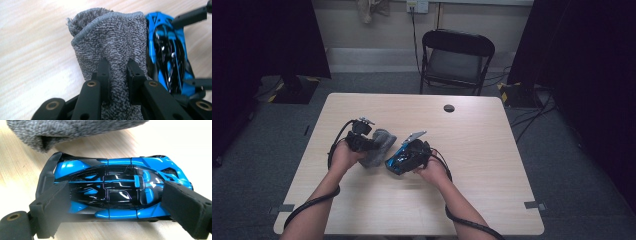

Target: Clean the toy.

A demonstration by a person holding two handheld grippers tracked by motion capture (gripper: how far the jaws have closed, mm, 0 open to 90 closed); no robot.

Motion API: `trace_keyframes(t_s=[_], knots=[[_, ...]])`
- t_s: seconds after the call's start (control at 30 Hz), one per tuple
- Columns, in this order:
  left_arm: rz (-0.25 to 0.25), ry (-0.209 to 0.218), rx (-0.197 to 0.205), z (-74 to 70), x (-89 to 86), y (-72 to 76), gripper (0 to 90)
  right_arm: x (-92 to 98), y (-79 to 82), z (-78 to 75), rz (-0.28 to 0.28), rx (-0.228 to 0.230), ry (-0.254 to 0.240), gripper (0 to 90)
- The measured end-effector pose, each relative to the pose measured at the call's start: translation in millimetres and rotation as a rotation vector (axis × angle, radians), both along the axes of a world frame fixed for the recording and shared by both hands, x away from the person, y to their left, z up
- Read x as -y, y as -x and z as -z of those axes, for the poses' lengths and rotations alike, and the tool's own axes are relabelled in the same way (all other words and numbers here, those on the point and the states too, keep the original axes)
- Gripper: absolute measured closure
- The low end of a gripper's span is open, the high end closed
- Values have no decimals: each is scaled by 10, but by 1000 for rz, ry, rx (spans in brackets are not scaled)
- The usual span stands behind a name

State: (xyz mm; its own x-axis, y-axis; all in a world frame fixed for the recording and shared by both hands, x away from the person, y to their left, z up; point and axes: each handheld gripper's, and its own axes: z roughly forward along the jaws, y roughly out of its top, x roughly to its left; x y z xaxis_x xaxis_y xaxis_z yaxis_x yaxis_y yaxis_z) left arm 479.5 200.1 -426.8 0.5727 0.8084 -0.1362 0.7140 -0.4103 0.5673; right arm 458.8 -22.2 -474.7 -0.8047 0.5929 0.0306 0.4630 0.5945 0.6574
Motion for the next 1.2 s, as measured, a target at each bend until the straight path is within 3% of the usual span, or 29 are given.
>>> trace_keyframes(t_s=[0.1, 0.27, 0.5, 0.63, 0.77, 0.93, 1.03, 1.2], knots=[[5, 24, -3, -5, 50, -72, 760, -1, -1, -1, 0, 0, 1, 85], [13, 9, 4, -10, 164, -164, 760, 2, 1, 2, -1, 2, -1, 85], [-33, 14, 26, 2, 283, -295, 757, 3, 3, 3, 0, 2, -3, 85], [-18, -14, 19, 65, 364, -376, 755, 1, 1, 1, -1, 1, -1, 85], [-22, -7, 13, 139, 437, -442, 756, -1, -2, -2, 0, -1, 2, 85], [-8, -28, 3, 230, 519, -512, 755, -2, -5, -5, -1, -3, 5, 85], [0, -48, -6, 286, 566, -523, 750, -2, -6, -5, -2, -4, 5, 85], [19, -40, -10, 329, 603, -508, 751, -2, -5, -4, -1, -3, 4, 85]])
